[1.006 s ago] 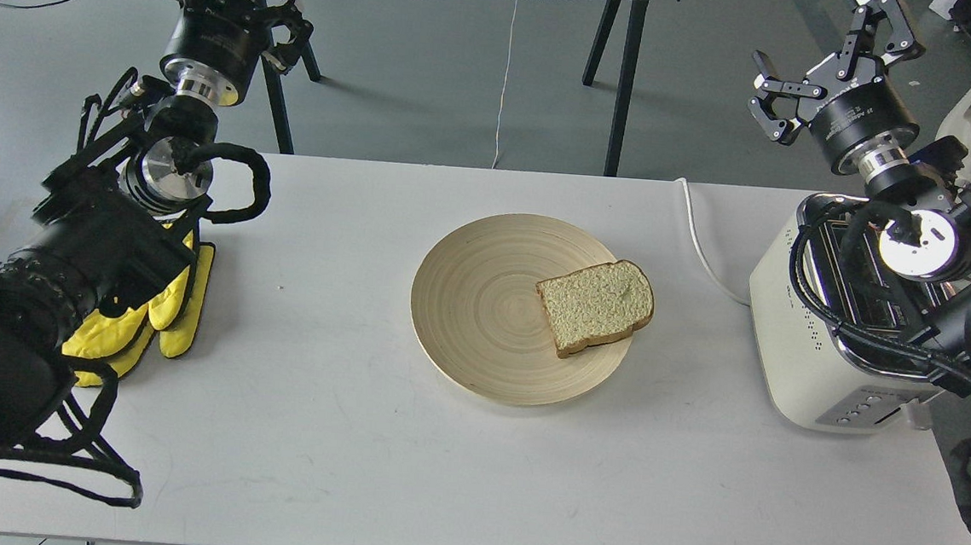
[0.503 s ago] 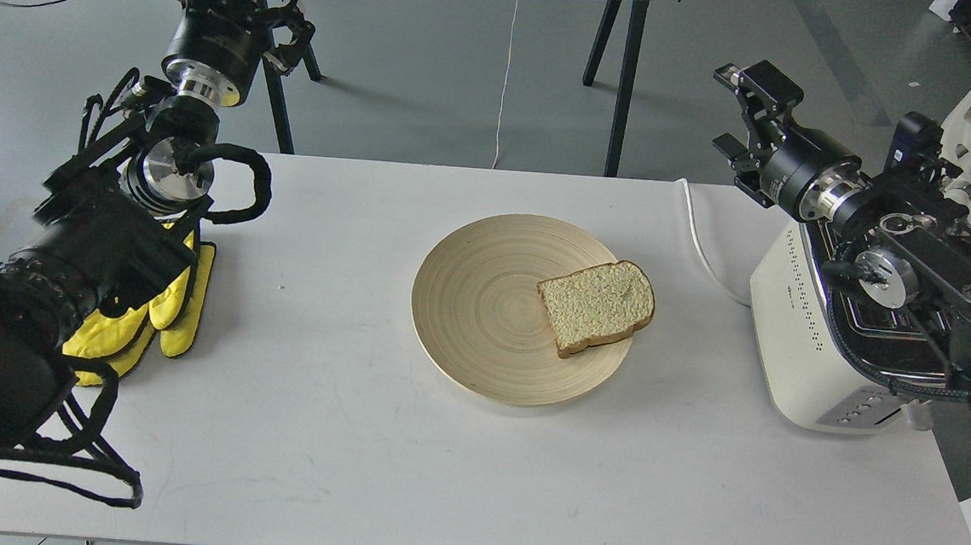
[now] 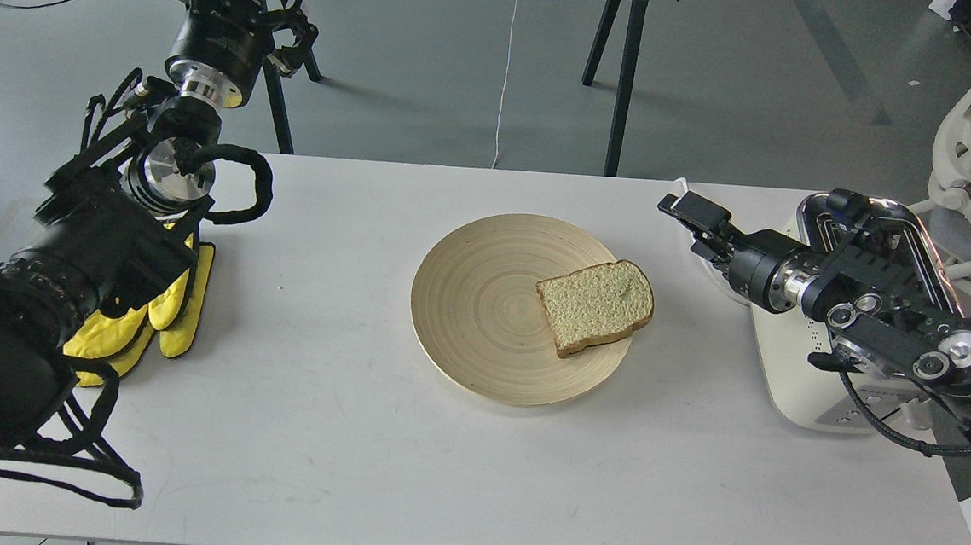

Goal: Put bread in toaster with right arm
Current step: 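Swing the right gripper over the toaster toward the bread slice in the bowl, then close the right gripper on the bread slice's edge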

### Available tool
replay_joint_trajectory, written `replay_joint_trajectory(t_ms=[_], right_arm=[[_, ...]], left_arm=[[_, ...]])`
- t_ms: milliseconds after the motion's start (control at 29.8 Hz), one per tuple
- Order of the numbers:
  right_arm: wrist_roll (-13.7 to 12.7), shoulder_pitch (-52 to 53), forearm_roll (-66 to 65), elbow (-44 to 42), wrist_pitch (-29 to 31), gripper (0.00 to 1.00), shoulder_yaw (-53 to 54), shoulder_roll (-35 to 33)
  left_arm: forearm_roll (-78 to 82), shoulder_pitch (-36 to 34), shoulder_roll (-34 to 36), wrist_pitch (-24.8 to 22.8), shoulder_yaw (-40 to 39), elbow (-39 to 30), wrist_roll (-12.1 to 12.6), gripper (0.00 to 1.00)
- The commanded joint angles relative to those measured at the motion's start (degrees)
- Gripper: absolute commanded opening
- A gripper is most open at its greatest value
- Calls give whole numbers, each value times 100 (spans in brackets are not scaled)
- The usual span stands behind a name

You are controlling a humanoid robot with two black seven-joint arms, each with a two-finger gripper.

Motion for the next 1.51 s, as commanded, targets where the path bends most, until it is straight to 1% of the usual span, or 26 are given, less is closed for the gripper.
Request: replay_joint_trajectory(t_ms=[0, 134, 268, 402, 536, 804, 905, 1006, 1073, 1106, 1140, 1207, 1240, 1307, 1475], right_arm=[[-97, -39, -8, -83, -176, 96, -280, 265], [-317, -47, -8, -145, -194, 92, -500, 363], [-379, -74, -8, -154, -194, 89, -509, 372], [-537, -74, -8, -172, -194, 85, -518, 503], [-607, -100, -8, -295, -194, 76, -527, 652], [-634, -223, -8, -400, -194, 67, -518, 820], [-634, -232, -8, -400, -194, 59, -518, 820], [-634, -249, -8, -400, -194, 42, -518, 811], [-634, -258, -8, -400, -194, 39, -518, 820], [-634, -267, -8, -392, -194, 36, -527, 811], [-634, -267, -8, -391, -194, 31, -527, 811], [-643, -258, -8, -383, -194, 14, -527, 811], [-643, -258, -8, -383, -194, 10, -527, 811], [-634, -232, -8, -330, -194, 7, -527, 811], [-634, -136, -8, -286, -194, 4, -518, 767]], left_arm=[[-2, 0, -4, 0, 0, 0, -14, 100], [-2, 0, 5, 0, 0, 0, -32, 100], [-2, 0, 13, 0, 0, 0, -32, 100], [-2, 0, 31, 0, 0, 0, -41, 100], [-2, 0, 40, 0, 0, 0, -41, 100], [-2, 0, 40, 0, 0, 0, -41, 100], [-2, 0, 40, 0, 0, 0, -41, 100], [-2, 0, 40, 0, 0, 0, -41, 100], [-2, 0, 40, 0, 0, 0, -49, 100], [-2, 0, 40, 0, 0, 0, -49, 100], [-2, 0, 40, 0, 0, 0, -49, 100], [-2, 0, 40, 0, 0, 0, -58, 100], [-2, 0, 40, 0, 0, 0, -58, 100], [-2, 0, 40, 0, 0, 0, -58, 100], [-2, 0, 31, 0, -9, 0, -67, 100]])
